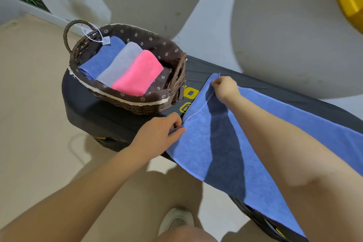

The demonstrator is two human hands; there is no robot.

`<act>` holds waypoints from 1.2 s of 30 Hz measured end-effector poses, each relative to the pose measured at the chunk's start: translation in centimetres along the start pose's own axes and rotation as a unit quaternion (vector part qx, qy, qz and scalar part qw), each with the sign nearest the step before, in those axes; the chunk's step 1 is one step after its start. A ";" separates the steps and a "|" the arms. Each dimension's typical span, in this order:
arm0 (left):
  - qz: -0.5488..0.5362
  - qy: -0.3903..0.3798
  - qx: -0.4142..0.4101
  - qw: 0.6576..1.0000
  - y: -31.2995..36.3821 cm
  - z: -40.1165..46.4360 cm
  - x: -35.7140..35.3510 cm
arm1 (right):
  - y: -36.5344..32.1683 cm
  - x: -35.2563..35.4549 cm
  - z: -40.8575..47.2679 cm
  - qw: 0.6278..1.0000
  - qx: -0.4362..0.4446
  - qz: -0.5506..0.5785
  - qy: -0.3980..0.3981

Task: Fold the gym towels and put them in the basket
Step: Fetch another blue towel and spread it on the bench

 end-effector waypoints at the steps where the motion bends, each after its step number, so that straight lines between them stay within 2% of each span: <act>1: -0.008 0.009 -0.009 1.000 0.1 0.0 0.3 | 0.3 0.0 0.3 0.996 -0.013 0.084 0.019; 4: -0.033 0.038 -0.039 0.998 0.5 0.0 1.3 | 0.3 1.3 0.0 0.961 -0.026 0.265 0.070; 7: -0.065 0.058 -0.059 0.994 1.0 0.3 2.9 | -2.1 3.5 0.0 0.923 -0.012 0.376 0.083; 15: -0.099 0.163 -0.048 0.980 0.5 1.7 9.9 | -10.7 7.2 0.9 0.904 0.046 0.424 0.043; 19: -0.106 0.191 -0.031 0.975 1.4 2.1 11.7 | -11.7 9.2 0.7 0.894 0.067 0.440 0.046; 21: -0.106 0.171 -0.038 0.979 2.4 2.3 11.0 | -10.0 10.0 0.5 0.903 0.054 0.422 0.054; 24: -0.089 0.077 -0.068 0.991 5.2 2.8 8.1 | -5.2 11.1 -0.6 0.911 0.020 0.406 0.062; 28: -0.040 -0.019 -0.096 0.994 9.4 2.8 3.5 | 1.5 12.5 -3.4 0.904 -0.011 0.426 0.047; 36: 0.015 -0.111 -0.078 0.991 15.4 1.5 -7.2 | 13.9 14.9 -8.8 0.914 -0.042 0.398 0.062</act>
Point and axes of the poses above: each hand's wrist, its own z-axis towards the middle knuckle, its own x-axis out of the back of the hand, y = z × x, the point moved 6 cm from there along z, towards the middle knuckle, and after that the axes turned 3 degrees about -y, right-handed, at the moved point
